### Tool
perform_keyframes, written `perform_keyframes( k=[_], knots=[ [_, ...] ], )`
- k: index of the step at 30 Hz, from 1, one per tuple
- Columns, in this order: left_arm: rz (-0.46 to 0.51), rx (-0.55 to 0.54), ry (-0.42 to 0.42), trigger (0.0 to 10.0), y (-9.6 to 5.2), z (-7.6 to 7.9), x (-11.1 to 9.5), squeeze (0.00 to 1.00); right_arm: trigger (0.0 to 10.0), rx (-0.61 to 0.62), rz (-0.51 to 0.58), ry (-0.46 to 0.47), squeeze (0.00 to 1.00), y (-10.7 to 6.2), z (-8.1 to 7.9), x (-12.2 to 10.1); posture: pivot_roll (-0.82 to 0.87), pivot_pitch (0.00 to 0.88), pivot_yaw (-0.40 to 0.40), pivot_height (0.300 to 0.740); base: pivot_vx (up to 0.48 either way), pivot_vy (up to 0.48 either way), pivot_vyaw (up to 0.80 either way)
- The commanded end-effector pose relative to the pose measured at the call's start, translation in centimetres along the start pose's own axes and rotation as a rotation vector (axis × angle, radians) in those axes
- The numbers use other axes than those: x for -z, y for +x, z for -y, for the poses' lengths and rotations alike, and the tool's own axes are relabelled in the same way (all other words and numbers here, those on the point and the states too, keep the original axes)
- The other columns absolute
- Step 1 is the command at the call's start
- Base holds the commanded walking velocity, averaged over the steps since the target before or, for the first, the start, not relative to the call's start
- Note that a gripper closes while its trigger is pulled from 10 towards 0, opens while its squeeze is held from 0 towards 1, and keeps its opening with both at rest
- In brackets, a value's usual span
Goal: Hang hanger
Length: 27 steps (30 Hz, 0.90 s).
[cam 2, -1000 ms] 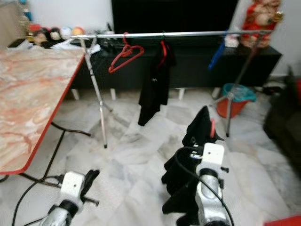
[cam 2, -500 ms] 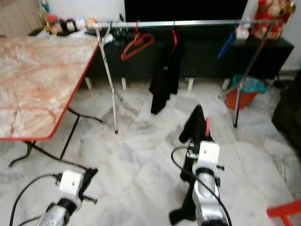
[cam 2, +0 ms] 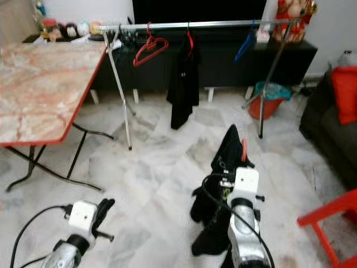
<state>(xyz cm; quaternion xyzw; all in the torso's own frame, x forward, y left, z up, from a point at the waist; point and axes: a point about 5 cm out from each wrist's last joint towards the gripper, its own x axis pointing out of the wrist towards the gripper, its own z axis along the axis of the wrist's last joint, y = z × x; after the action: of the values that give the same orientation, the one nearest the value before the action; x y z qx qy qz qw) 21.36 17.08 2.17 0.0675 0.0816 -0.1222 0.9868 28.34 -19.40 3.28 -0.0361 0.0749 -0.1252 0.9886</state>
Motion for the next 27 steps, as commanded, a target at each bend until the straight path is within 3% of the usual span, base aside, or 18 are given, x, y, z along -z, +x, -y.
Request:
perform_keyframes(
  k=[1, 17, 27],
  knots=[
    [0.010, 0.011, -0.003, 10.0, 0.12, 0.28, -0.23, 0.00, 10.0, 0.001, 0.031, 0.014, 0.00, 0.30, 0.08, -0.73, 0.03, 0.037, -0.006, 0.740, -0.289, 0.000, 0.00],
    [0.015, 0.014, 0.002, 10.0, 0.18, 0.29, -0.33, 0.00, 10.0, -0.019, 0.023, 0.019, 0.00, 0.31, -0.15, -0.62, 0.03, 0.030, -0.005, 0.740, -0.285, 0.000, 0.00],
    [0.019, 0.012, 0.014, 10.0, 0.26, 0.12, -0.55, 0.00, 10.0, -0.083, -0.020, 0.007, 0.00, 0.27, -0.87, -0.21, 0.03, 0.039, -0.003, 0.740, 0.000, 0.000, 0.00]
  ],
)
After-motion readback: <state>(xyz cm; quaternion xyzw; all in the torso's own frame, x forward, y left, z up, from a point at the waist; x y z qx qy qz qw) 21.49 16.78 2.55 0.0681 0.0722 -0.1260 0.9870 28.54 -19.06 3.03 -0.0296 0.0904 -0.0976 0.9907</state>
